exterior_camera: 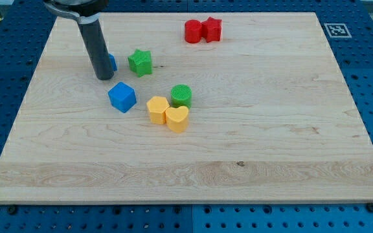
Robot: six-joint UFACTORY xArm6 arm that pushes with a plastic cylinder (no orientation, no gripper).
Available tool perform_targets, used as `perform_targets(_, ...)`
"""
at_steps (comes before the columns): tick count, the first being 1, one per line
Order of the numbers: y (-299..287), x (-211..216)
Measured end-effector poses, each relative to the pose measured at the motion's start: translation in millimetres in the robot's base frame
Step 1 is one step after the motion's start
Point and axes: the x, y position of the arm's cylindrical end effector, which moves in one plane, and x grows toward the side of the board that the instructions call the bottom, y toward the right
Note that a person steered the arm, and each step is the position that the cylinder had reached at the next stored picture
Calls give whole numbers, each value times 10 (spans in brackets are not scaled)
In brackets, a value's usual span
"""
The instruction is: Separate the triangle from the blue cube
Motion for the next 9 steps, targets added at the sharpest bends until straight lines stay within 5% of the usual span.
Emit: perform_targets(9, -130, -877)
